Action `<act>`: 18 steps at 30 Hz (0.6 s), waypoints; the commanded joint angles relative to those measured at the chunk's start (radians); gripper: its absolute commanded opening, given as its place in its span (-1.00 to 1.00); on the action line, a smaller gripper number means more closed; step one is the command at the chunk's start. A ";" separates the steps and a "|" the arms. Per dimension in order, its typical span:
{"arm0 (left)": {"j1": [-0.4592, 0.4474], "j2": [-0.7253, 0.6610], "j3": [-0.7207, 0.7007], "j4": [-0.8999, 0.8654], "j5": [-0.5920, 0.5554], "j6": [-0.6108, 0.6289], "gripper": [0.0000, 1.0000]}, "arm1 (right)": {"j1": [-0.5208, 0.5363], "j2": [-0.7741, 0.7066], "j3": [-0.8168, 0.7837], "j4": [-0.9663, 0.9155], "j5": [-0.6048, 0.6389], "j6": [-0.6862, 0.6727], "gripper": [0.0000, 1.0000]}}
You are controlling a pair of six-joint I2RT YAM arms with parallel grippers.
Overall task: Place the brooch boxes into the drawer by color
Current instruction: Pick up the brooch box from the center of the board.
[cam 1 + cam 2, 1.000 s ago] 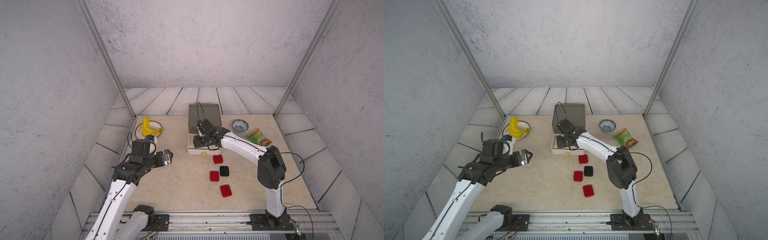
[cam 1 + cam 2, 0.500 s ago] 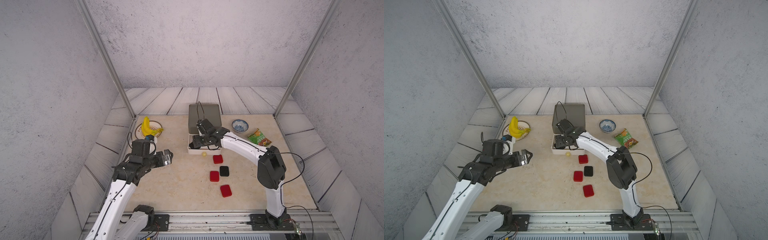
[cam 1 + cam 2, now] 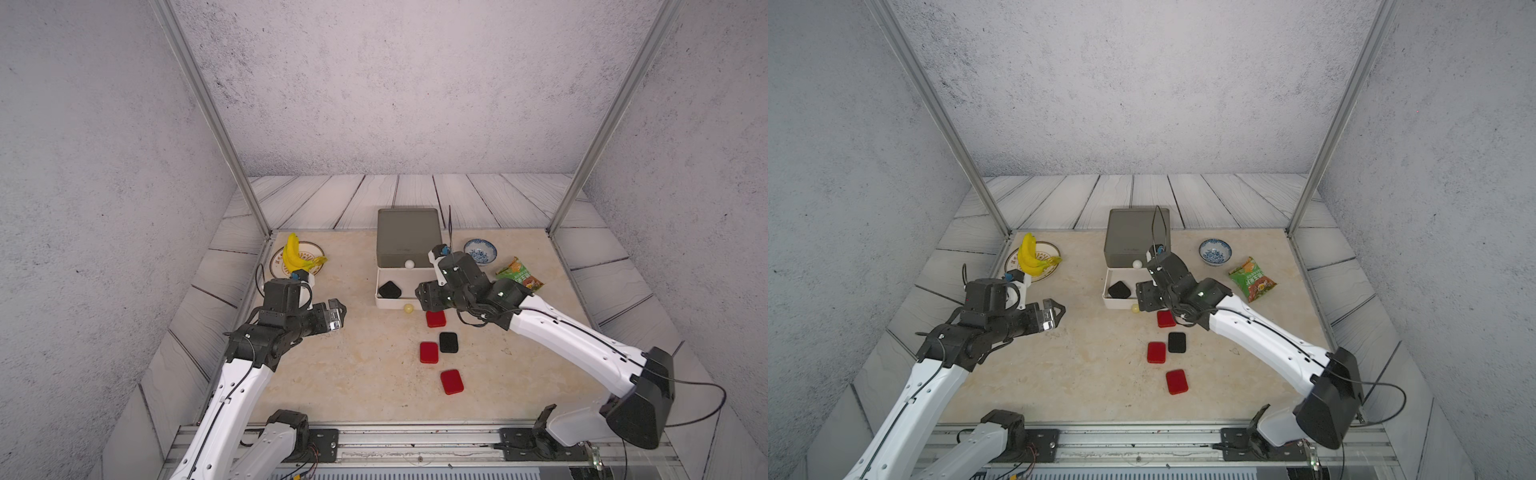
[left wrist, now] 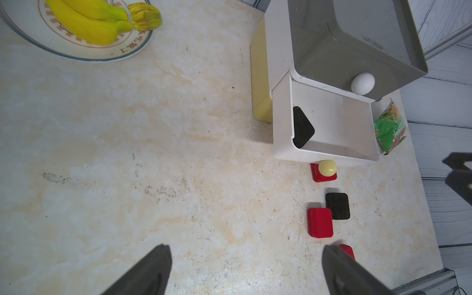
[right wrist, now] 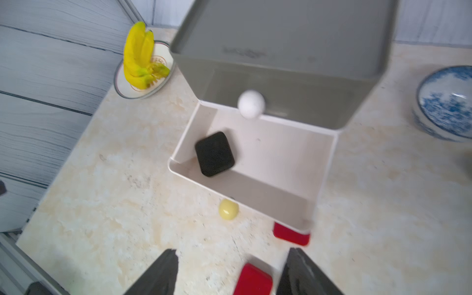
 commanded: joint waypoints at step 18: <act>-0.003 0.017 0.041 -0.005 0.026 -0.025 0.96 | -0.015 -0.029 -0.437 0.094 0.025 0.232 0.65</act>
